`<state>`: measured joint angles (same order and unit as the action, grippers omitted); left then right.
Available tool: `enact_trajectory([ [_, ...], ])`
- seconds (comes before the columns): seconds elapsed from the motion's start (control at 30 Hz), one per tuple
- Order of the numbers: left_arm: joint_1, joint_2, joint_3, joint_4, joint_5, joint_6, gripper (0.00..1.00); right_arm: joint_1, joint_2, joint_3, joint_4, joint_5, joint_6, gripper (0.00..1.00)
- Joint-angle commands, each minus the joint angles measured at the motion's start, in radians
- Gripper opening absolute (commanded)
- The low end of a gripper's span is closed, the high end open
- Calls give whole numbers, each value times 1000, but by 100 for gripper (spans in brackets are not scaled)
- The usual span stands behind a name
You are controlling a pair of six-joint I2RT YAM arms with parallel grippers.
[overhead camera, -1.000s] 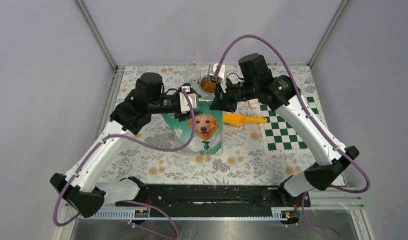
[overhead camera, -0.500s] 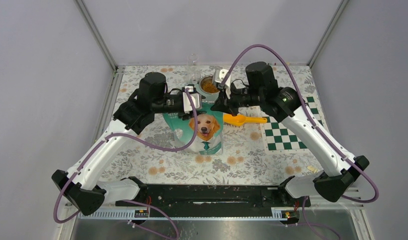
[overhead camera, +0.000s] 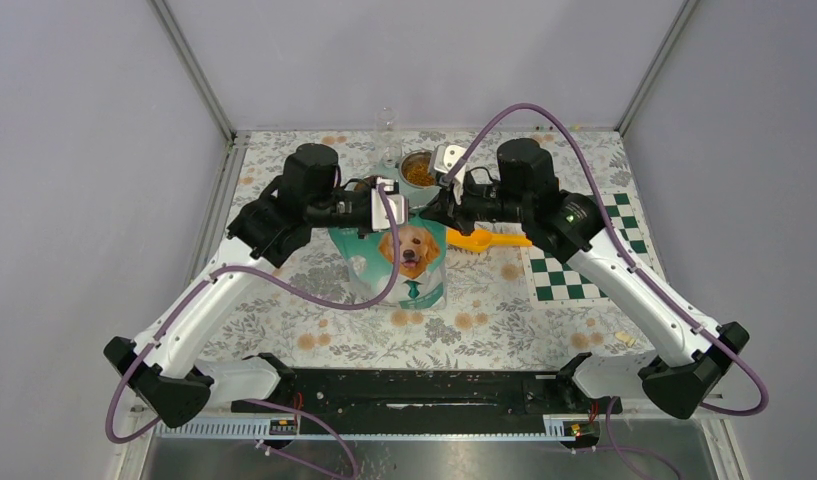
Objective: Serve the pet food
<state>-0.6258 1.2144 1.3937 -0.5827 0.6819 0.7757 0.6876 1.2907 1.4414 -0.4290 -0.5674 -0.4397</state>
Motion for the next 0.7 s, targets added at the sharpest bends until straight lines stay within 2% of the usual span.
enact_trajectory([
  [0.0,9,-27,65,-173,-185,126,0,0,-96,7,117,149,96,0],
  [0.17,10,-13,111,-380,-423,205,0,0,-163,-31,127,251,117,0],
  [0.27,11,1,139,-504,-515,221,0,1,-198,-56,133,302,117,0],
  [0.4,13,-3,151,-578,-573,224,0,0,-231,-94,154,376,117,0],
  [0.67,75,-53,131,-603,-619,205,0,0,-292,-155,241,513,146,0],
])
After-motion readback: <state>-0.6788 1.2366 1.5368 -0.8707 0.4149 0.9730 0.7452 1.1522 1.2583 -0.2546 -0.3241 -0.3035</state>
